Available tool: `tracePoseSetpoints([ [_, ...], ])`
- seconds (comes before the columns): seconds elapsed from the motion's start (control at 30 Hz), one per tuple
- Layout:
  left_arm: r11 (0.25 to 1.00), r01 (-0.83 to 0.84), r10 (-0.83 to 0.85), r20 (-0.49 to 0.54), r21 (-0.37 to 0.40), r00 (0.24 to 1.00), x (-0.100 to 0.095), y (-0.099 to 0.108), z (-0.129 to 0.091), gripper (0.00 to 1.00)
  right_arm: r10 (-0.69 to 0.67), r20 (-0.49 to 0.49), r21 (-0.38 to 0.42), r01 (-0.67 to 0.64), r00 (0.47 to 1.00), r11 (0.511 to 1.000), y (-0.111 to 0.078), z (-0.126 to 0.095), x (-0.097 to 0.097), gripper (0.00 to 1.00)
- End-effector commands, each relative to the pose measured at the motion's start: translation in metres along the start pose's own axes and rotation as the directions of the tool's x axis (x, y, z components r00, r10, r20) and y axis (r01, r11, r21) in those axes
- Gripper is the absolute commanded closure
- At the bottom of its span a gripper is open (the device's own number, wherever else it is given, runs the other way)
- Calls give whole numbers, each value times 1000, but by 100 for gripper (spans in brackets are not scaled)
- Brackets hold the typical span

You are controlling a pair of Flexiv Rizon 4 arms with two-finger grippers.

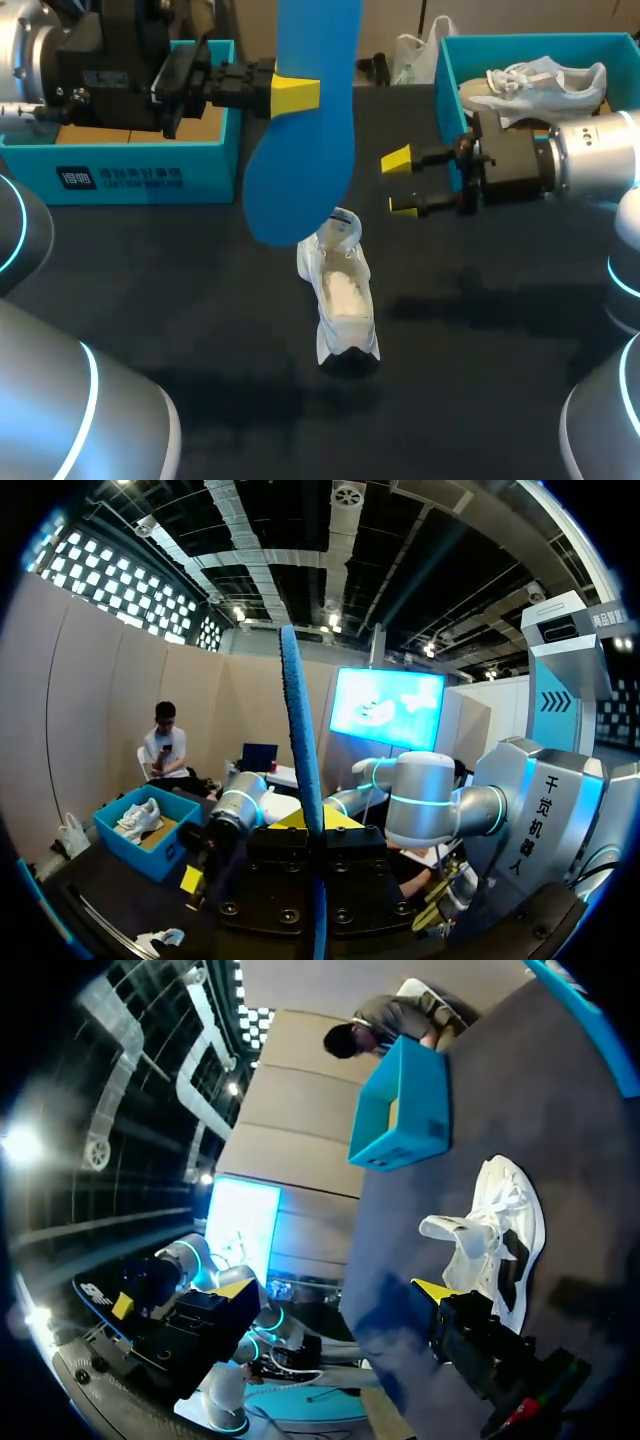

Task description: Take the shoe out of the shoebox, open the shoe tongue, remove and reinsert the insole, then place the shoe into the shoebox

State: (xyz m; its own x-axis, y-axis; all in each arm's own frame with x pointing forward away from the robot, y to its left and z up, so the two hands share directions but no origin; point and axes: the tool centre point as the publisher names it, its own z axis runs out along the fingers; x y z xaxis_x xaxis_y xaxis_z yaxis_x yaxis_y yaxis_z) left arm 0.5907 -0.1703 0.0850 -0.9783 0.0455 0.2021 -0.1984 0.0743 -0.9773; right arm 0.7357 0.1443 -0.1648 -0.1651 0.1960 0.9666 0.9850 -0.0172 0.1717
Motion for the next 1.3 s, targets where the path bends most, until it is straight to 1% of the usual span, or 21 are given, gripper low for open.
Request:
tracePoseSetpoints([
  [0.03, 1000, 0, 0, -1, -2, 1000, -1, -1, 1, 100, 26, -11, -7, -26, 1000, 1000, -5, 1, -2, 0],
  [0.27, 1000, 0, 0, -1, -2, 1000, -1, -1, 1, 100, 81, -10, 1, -81, 997, 997, -8, 1, -1, 0],
  [0.4, 1000, 0, 0, -1, -2, 1000, -1, -1, 1, 100, 94, -55, 2, -95, 994, 996, -9, 5, -3, 0],
  [0.63, 1000, 0, 0, -1, -2, 1000, -1, -1, 1, 100, 139, -85, 13, -138, 987, 990, -11, 9, -6, 0],
  [0.73, 996, -93, 93, 20, 6, 995, -6, 2, 1, 100, 144, -90, 19, -143, 985, 990, -12, 9, -6, 0],
  [0.8, 983, -185, 184, 62, 14, 981, -12, 3, 3, 100, 144, -90, 19, -143, 985, 990, -12, 9, -6, 0],
  [0.9, 959, -280, 277, 68, 42, 958, -20, 6, 4, 100, 144, -90, 19, -143, 985, 990, -12, 9, -6, 0],
  [0.97, 913, -404, 400, 62, 65, 914, -24, 12, 4, 100, 144, -90, 19, -143, 985, 990, -12, 9, -6, 0],
  [1.03, 837, -540, 540, 31, 84, 841, -28, 21, 4, 100, 144, -90, 19, -143, 985, 990, -12, 9, -6, 0],
  [1.07, 802, -593, 595, 0, 68, 804, -32, 28, 4, 100, 144, -90, 19, -143, 985, 990, -12, 9, -6, 0],
  [1.3, 802, -593, 595, 0, 68, 804, -32, 28, 4, 100, 144, -90, 19, -143, 985, 990, -12, 9, -6, 0],
])
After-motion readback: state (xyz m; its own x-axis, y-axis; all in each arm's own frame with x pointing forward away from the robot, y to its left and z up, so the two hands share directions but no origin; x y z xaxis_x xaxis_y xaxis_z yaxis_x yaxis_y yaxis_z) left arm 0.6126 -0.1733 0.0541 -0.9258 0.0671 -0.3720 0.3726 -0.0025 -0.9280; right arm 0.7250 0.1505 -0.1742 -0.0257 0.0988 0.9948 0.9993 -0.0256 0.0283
